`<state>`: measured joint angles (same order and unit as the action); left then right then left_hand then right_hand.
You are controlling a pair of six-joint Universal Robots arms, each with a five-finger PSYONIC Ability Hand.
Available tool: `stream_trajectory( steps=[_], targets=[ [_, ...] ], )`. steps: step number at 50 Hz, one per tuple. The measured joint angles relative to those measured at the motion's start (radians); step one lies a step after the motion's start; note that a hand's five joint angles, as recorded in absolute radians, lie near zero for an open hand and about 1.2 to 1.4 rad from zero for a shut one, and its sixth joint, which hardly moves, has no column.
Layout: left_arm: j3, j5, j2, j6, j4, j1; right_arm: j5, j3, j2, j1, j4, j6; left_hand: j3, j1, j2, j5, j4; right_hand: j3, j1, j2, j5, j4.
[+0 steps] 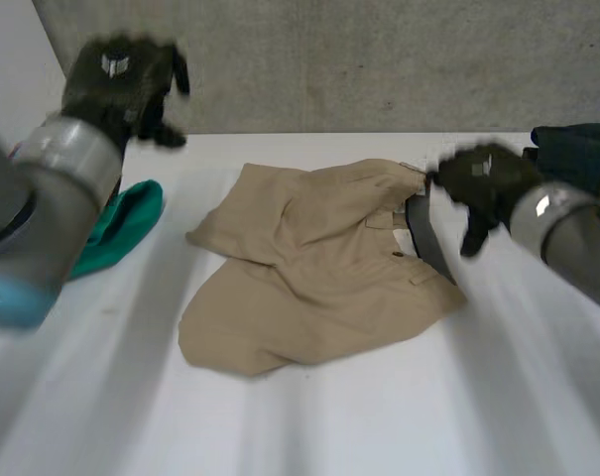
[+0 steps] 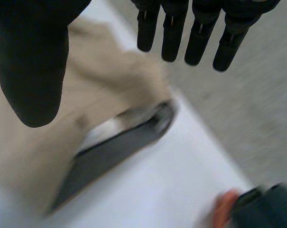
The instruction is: Fold the laundry.
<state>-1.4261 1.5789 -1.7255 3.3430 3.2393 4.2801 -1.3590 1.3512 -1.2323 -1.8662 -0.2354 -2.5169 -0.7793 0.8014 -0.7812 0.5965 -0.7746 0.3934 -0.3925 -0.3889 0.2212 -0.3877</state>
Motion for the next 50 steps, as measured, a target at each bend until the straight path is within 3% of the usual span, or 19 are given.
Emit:
stream_trajectory(
  steps=[6,13,17,25,31,41,45,50],
  targets=[
    [-0.339,-0.069,0.077,-0.002,-0.105,-0.032,0.075,0.205,-0.025,0.057,-0.044,0.131,-0.103,0.085,-0.103,0.108,-0.109,0.133,-0.136,-0.140,0.137,-0.141],
    [-0.499,-0.151,-0.001,-0.006,-0.122,-0.057,0.160,0.316,0.009,0.094,0.034,0.212,0.140,-0.171,0.145,-0.139,0.143,0.170,-0.162,-0.166,0.168,-0.172],
    [-0.502,-0.161,-0.072,-0.007,-0.106,-0.046,0.185,0.322,0.066,0.095,0.140,0.209,0.288,-0.325,0.293,-0.291,0.294,0.163,-0.159,-0.164,0.154,-0.168],
    [-0.479,-0.148,-0.137,-0.004,0.041,0.003,0.188,0.279,0.177,0.081,0.322,0.185,0.303,-0.329,0.304,-0.312,0.314,0.159,-0.159,-0.164,0.139,-0.164],
    [-0.450,-0.140,-0.179,-0.002,0.123,0.014,0.179,0.233,0.235,0.076,0.378,0.167,0.303,-0.329,0.304,-0.312,0.314,0.161,-0.162,-0.166,0.153,-0.167],
    [-0.342,-0.118,-0.292,0.017,0.144,0.012,0.144,0.135,0.319,0.031,0.412,0.125,0.244,-0.266,0.246,-0.233,0.239,0.231,-0.207,-0.236,0.229,-0.237],
    [-0.272,-0.055,-0.338,0.065,0.178,0.006,0.098,0.078,0.362,-0.003,0.433,0.116,0.102,-0.112,0.105,-0.099,0.099,0.672,-0.643,-0.688,0.654,-0.678],
    [-0.222,-0.010,-0.383,0.131,0.213,0.001,0.057,0.045,0.382,-0.029,0.465,0.115,0.034,-0.048,0.035,-0.035,0.029,0.786,-0.704,-0.781,0.761,-0.805]
  ],
)
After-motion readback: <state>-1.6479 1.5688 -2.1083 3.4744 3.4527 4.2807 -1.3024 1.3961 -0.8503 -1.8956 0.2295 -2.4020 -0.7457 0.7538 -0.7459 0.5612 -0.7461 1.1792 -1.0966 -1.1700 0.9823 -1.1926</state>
